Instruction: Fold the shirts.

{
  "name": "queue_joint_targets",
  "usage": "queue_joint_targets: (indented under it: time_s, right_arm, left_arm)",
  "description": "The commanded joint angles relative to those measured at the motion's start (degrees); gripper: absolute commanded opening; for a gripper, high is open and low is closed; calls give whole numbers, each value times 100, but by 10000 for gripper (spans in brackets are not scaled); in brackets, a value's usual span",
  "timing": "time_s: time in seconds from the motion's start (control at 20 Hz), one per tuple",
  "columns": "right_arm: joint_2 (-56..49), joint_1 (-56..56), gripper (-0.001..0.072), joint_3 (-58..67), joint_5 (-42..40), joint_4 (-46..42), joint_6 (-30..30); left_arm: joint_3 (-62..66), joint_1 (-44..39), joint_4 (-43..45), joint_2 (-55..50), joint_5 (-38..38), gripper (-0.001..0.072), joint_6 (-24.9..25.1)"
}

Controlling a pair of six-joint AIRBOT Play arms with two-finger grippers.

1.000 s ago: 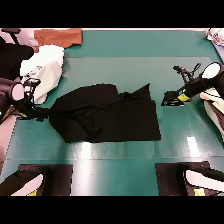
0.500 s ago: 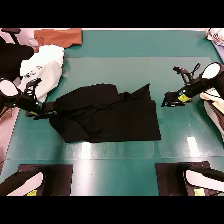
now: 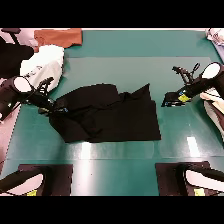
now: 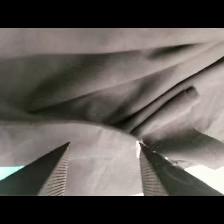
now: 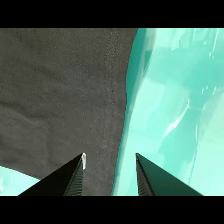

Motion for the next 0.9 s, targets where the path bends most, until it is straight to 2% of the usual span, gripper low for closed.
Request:
queue_joint_targets:
  time_s: [0.0, 0.05, 0.2, 0.25, 0.3, 0.35, 0.45, 0.55, 0.6, 0.65, 0.7, 0.85]
  right_arm:
    - [4, -2, 380, 0, -59, 0, -72]
    - [4, -2, 380, 0, -87, 2, -72]
    - [4, -2, 380, 2, -118, 4, -72]
    - [4, -2, 380, 2, -96, 0, -74]
    - [4, -2, 380, 2, -101, 0, -79]
    - [4, -2, 380, 0, -101, 2, -79]
    - [4, -2, 380, 2, -109, 2, -79]
    - [4, -2, 381, 2, -190, 2, -85]
    - [4, -2, 381, 0, -234, 2, -85]
    - [4, -2, 380, 0, -258, 4, -83]
    - [4, -2, 381, 2, -256, 4, -83]
    - [4, -2, 381, 0, -289, 2, -94]
  left_arm:
    - [234, -212, 422, -68, 94, 499, -162]
    - [278, -280, 501, -66, 160, 469, -94]
    - [284, -417, 328, -114, 621, 472, 1895]
    - [282, -417, 352, -164, 649, 496, 2402]
    - [293, -417, 413, -243, 560, 499, 2811]
    - [304, -417, 647, -354, 396, 500, 2861]
    - [313, -417, 938, -595, -181, 500, 2535]
    - [313, -417, 953, -682, -509, 497, 1519]
    - [337, -417, 903, -664, -514, 442, 828]
    - [387, -417, 868, -660, -511, 309, 282]
    - [442, -417, 791, -656, -511, 243, -101]
    - [470, -417, 505, -579, -490, 248, -667]
